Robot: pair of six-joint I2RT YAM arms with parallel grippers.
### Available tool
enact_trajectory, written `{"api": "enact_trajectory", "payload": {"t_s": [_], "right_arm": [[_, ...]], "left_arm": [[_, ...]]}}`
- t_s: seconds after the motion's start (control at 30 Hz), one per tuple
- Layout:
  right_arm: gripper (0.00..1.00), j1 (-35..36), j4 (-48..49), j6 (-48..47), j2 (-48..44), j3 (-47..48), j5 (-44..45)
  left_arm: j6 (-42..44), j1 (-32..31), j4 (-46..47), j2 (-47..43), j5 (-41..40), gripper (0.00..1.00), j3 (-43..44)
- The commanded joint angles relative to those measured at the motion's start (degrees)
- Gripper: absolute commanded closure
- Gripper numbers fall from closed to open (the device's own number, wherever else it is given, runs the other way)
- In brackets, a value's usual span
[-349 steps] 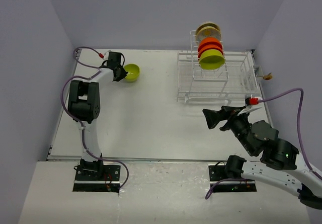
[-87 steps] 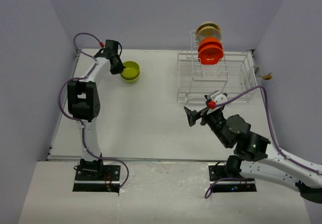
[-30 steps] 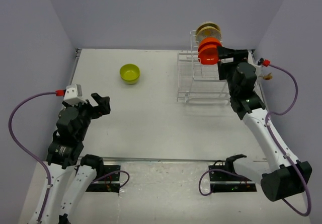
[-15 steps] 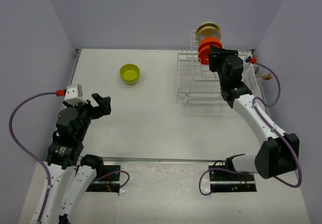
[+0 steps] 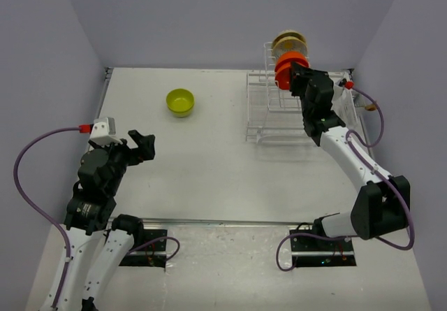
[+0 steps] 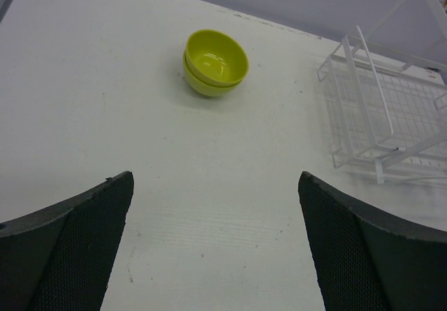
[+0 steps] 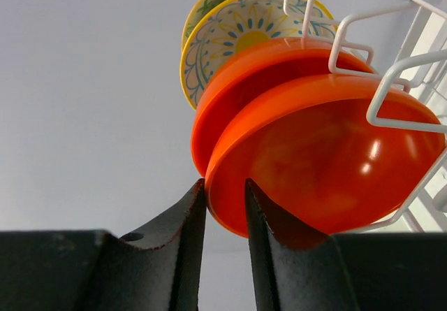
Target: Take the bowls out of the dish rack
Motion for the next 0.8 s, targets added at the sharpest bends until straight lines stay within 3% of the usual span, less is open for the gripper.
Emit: {"api": "enact_trajectory", "payload": {"t_s": [0.0, 0.07, 0.23, 0.37, 0.77], "right_arm": [[0.71, -0.15, 0.58, 0.64, 0.11, 2.25, 3.96], [0.79, -0.15, 0.49, 0.37, 0.19, 2.16, 4.22], [0.87, -0.15, 0.67, 0.02, -0.68, 1.90, 4.93], [1.00, -0.15, 1.63, -0.86, -1.30, 2.08, 5.10], [1.00, -0.24, 9.53, -4.37, -4.81, -1.70, 5.02]], "left_arm": [[2.34, 0.10, 2.91, -0.11, 1.49, 0.00, -0.61], [2.34, 0.10, 3.00, 0.06, 1.75, 0.00, -0.53], [2.34, 0.10, 3.00, -0.11, 1.58, 0.00, -0.61], [2.34, 0.10, 3.08, 0.06, 1.49, 0.00, -0.61], [2.26, 0.10, 3.00, 0.24, 1.14, 0.00, -0.61]]}}
